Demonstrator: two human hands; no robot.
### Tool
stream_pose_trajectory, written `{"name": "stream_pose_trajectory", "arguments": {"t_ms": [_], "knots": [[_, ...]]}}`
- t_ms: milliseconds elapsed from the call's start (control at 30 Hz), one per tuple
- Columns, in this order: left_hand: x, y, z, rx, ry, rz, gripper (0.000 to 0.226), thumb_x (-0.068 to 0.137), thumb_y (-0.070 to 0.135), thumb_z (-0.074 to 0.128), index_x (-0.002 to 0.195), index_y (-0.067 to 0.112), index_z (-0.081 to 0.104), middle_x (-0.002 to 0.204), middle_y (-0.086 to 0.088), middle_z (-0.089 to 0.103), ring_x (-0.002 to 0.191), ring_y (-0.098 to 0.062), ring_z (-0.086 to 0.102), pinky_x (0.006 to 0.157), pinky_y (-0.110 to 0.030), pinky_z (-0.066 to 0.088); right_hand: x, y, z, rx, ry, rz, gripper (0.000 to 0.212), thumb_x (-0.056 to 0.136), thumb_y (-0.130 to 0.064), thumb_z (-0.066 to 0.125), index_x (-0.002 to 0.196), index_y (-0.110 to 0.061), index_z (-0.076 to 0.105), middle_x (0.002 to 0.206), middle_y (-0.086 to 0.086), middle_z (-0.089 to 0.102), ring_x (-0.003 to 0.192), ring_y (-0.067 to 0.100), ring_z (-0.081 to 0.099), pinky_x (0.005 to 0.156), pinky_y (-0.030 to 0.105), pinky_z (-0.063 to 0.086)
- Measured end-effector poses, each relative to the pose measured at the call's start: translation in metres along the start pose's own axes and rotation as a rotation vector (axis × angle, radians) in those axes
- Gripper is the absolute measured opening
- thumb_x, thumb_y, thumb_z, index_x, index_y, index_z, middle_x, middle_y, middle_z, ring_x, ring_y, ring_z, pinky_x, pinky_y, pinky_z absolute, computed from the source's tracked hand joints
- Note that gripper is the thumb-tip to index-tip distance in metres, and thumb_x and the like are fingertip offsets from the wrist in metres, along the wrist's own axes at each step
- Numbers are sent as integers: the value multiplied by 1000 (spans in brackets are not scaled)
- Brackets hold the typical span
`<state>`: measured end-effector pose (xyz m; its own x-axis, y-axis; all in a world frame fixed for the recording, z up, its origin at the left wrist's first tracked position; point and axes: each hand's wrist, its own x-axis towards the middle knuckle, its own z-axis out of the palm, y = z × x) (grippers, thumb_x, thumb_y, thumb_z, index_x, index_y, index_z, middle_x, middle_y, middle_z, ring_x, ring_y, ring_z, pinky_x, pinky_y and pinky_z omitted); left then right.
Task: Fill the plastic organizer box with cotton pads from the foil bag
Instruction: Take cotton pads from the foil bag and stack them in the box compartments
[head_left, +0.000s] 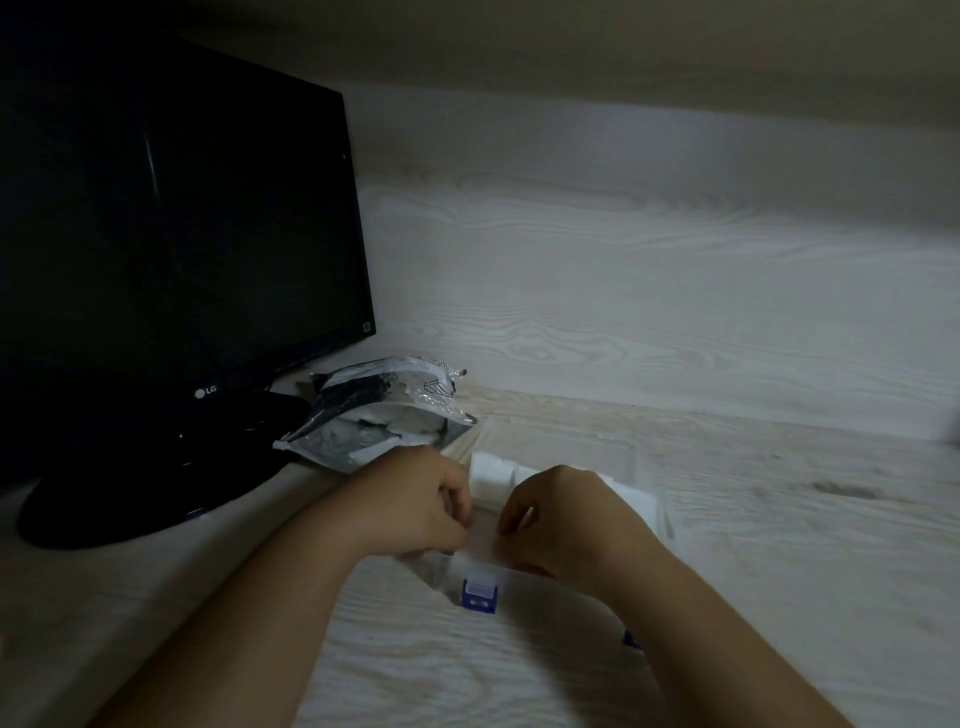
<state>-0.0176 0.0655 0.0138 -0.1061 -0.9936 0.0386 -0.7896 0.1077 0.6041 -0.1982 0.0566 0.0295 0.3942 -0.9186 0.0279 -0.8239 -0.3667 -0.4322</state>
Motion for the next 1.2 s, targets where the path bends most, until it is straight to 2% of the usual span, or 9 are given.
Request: {"name": "stream_pose_trajectory", "arguments": {"t_ms": [167,267,367,467,600,833,967,1033,1200], "knots": [[0,4,6,13,-25,-37,11,69,18,73,73,26,66,59,-2,66,52,-20,68,45,-26,51,1,0,-1,-30,-79,-19,24,80,-18,69,101,-27,77,103,-6,72,95,9,65,77,18,48],[0,6,7,18,-34,-39,11,68,20,73,73,26,65,63,-9,67,56,-26,69,45,-28,51,2,2,-2,-16,-91,9,27,78,-15,68,101,-28,76,102,-7,72,88,8,64,74,17,48],[0,5,5,89,9,9,11,65,24,74,72,28,66,57,6,64,53,-13,65,47,-23,48,2,4,-5,8,-33,66,27,72,-13,70,91,-30,77,91,-8,72,75,8,65,69,23,57],[-1,5,3,248,107,76,16,59,34,73,73,36,67,61,15,60,60,-1,58,59,-25,52,2,4,-5,4,-37,56,26,72,-16,73,92,-30,78,92,-9,72,79,7,65,72,23,56],[-3,9,3,250,103,78,19,60,36,74,79,39,70,65,13,61,63,-1,59,62,-26,53,3,4,-3,14,-65,-11,25,77,-18,73,100,-27,77,97,-7,73,82,5,63,70,16,48],[-7,18,3,292,49,67,16,68,30,70,83,29,74,66,13,59,63,-1,56,54,-17,39,3,3,0,28,-115,-43,22,83,-15,69,102,-25,77,101,-5,73,92,9,66,79,16,48],[-6,18,4,267,39,36,4,67,24,71,68,28,70,63,14,58,62,1,55,55,-18,39,4,4,2,11,-114,-18,20,85,-16,67,98,-27,78,100,-6,73,92,9,66,81,18,50],[-6,19,4,254,27,27,9,68,22,71,62,27,68,60,14,59,60,2,56,54,-18,40,4,5,2,15,-127,-11,21,85,-16,66,98,-28,78,100,-6,74,91,8,66,81,17,50],[-6,17,3,202,-14,50,5,72,22,70,68,25,72,55,20,58,57,3,55,54,-16,38,3,8,0,20,-160,-12,21,84,-19,65,97,-30,78,99,-8,74,90,6,65,84,20,52]]}}
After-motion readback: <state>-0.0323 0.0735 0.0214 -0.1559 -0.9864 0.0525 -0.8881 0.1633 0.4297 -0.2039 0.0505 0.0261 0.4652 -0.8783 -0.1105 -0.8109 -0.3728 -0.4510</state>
